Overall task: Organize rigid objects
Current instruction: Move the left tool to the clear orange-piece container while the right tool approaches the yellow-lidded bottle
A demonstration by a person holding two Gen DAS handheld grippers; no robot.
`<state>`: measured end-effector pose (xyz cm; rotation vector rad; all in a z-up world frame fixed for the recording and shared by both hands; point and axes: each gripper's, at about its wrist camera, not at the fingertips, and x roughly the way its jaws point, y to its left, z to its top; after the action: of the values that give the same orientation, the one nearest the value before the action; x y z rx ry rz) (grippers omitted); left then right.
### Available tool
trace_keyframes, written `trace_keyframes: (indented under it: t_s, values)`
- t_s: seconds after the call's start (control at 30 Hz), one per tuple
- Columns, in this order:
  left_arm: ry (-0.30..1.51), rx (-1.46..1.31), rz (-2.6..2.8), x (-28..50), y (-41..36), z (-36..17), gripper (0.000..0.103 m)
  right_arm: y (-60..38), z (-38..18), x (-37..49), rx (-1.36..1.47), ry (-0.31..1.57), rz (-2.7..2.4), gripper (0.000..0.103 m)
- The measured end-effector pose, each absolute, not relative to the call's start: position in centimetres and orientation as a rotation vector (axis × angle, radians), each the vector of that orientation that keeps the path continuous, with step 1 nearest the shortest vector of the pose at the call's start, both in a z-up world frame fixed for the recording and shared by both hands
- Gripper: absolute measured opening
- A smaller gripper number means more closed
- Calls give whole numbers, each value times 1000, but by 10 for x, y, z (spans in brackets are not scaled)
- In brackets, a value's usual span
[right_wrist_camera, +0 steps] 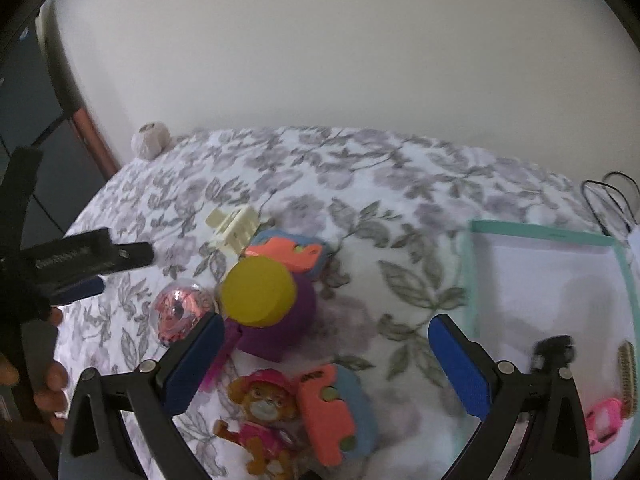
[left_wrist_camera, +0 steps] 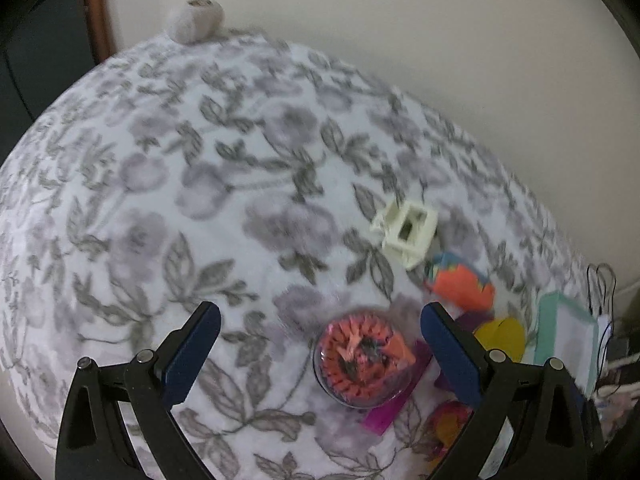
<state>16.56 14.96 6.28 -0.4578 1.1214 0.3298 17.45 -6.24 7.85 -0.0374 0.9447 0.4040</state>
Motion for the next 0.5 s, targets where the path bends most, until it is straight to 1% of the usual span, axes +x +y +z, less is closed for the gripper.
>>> trace_keyframes:
  t_s: [0.27,0.43,0.5]
  values:
    - [1183,-486,306,169,147,41,100,-36,65,182,-86,943,387,103]
    - [1202,-512,305,170,147,35,100,-31,59,187,-75,948,375,101]
    - [1211,-517,300,171,145,33,100,-30,57,188,-81,945,371,94]
